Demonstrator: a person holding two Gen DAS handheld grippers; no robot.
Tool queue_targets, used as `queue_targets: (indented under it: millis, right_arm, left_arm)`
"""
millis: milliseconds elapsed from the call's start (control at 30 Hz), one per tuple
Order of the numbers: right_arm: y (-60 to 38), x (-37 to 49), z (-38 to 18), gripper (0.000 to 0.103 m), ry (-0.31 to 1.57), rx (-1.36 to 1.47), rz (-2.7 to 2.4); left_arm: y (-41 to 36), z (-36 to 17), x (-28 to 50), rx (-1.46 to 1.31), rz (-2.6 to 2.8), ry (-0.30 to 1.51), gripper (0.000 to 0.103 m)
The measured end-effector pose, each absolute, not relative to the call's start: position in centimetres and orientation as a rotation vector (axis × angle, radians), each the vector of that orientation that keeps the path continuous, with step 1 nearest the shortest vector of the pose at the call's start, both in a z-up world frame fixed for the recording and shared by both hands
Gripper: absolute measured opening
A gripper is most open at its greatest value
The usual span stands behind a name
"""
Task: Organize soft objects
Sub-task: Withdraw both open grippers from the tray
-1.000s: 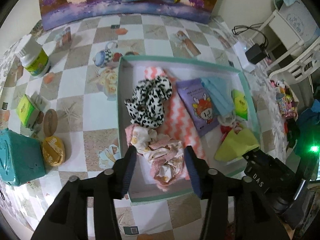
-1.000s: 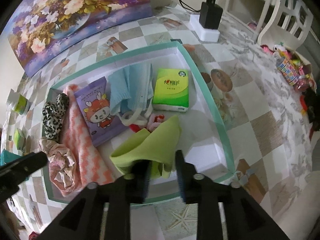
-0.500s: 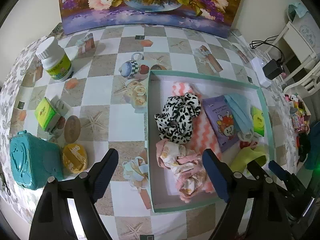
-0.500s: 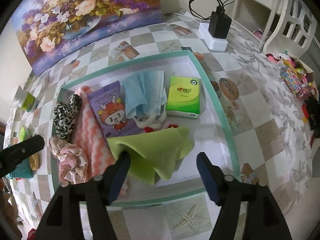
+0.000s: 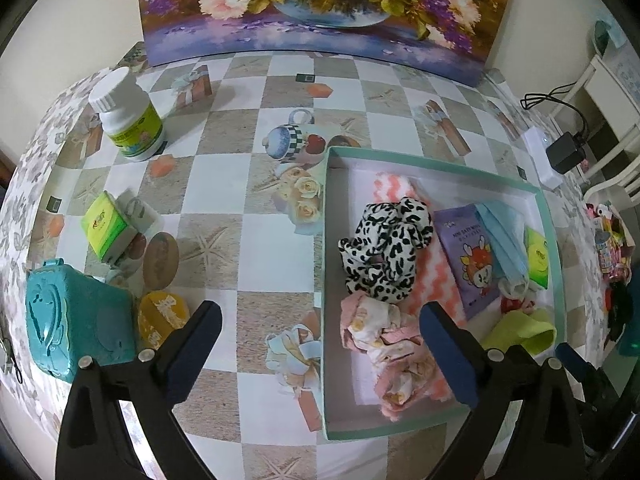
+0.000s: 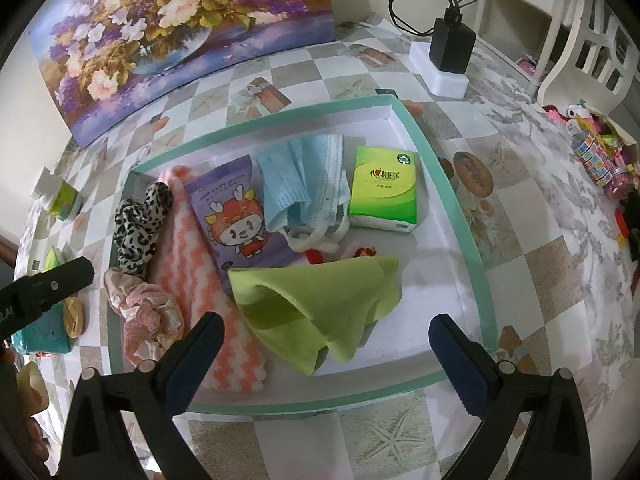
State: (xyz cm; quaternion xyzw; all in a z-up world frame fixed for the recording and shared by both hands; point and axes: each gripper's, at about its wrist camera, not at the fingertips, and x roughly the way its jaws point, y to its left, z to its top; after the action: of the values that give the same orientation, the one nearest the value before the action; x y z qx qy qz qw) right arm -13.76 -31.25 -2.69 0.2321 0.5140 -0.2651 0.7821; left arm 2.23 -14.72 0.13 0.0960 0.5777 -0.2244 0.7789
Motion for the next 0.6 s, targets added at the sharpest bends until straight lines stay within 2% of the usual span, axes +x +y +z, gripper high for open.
queue_targets:
  millis: [400,600]
  right_arm:
    - [-31.3,-13.8,-2.4,0.103,1.099,0.492,-0.581]
    - [-31.3,-14.2,-0.3,0.103,0.996,0.505,-0.594]
  left_arm:
    - [-14.5,0.5,2.6,0.232,-0.465,1.232,0.099]
    - [-14.0,2.1,2.9,0.223,-0.471,1.188,0.099]
